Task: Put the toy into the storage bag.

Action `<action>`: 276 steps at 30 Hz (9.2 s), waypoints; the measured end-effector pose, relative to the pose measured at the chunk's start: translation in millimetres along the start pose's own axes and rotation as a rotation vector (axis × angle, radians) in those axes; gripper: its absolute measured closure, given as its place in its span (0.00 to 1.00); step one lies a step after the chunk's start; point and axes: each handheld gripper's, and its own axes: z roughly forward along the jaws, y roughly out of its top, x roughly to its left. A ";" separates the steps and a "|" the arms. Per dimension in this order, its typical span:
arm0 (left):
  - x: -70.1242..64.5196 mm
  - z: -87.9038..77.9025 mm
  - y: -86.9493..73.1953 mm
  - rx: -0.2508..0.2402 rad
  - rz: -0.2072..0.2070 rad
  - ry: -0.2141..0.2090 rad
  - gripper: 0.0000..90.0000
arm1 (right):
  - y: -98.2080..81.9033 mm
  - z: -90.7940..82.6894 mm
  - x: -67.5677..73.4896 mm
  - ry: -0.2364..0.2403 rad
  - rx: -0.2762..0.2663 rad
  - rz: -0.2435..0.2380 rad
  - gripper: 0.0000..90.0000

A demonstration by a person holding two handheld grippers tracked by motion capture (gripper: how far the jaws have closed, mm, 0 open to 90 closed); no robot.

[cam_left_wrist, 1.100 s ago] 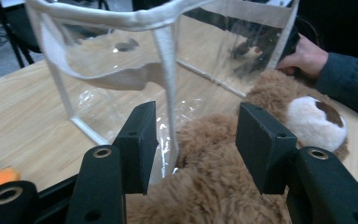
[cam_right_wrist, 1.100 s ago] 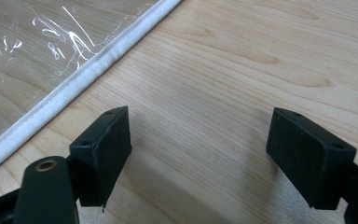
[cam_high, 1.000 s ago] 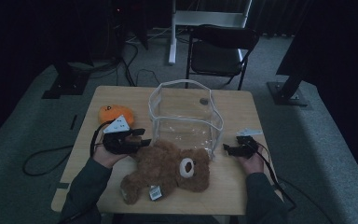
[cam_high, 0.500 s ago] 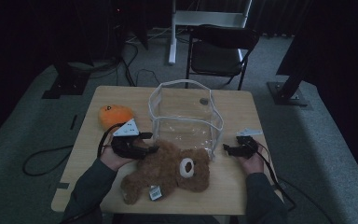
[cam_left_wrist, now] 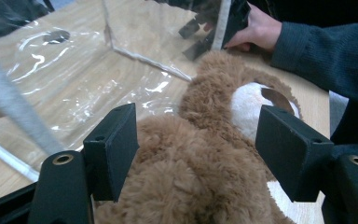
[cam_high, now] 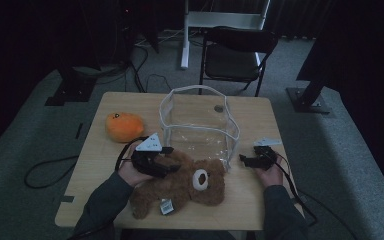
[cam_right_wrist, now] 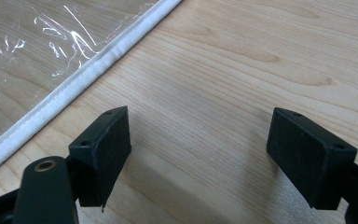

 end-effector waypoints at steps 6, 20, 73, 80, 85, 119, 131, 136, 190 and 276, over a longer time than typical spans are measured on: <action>-1.9 6.3 0.0 0.006 0.002 -0.009 0.32 | 0.0 0.0 0.0 0.000 0.000 0.000 0.23; -9.6 21.2 -1.9 0.052 0.024 -0.035 0.31 | 0.0 0.0 0.0 0.000 0.000 0.000 0.23; -23.9 100.6 -9.2 0.415 0.315 -0.070 0.11 | -0.2 -0.1 0.0 0.000 -0.001 -0.001 0.23; -25.4 113.4 -10.8 0.448 0.313 -0.087 0.06 | -0.3 -0.1 0.0 0.000 -0.001 -0.001 0.23; -32.2 122.2 -10.8 0.501 0.360 -0.047 0.04 | -0.3 0.0 0.1 -0.001 -0.001 -0.001 0.23; -23.5 43.3 -12.8 0.071 0.132 -0.027 0.49 | -0.2 -0.1 0.5 0.002 0.001 -0.002 0.22; -21.0 26.2 -10.0 -0.035 0.092 -0.042 0.51 | -0.2 -0.1 0.6 0.002 0.002 -0.002 0.22; -18.5 22.7 -10.0 -0.060 0.070 -0.058 0.51 | -0.2 -0.2 0.6 0.002 0.002 -0.002 0.22; -10.0 -33.1 -3.5 -0.286 -0.030 -0.062 0.52 | -0.1 -0.3 0.7 0.003 0.003 -0.001 0.22; 33.1 -110.2 -5.8 -0.373 -0.103 0.150 0.52 | -0.1 -0.2 0.6 0.002 0.001 -0.002 0.22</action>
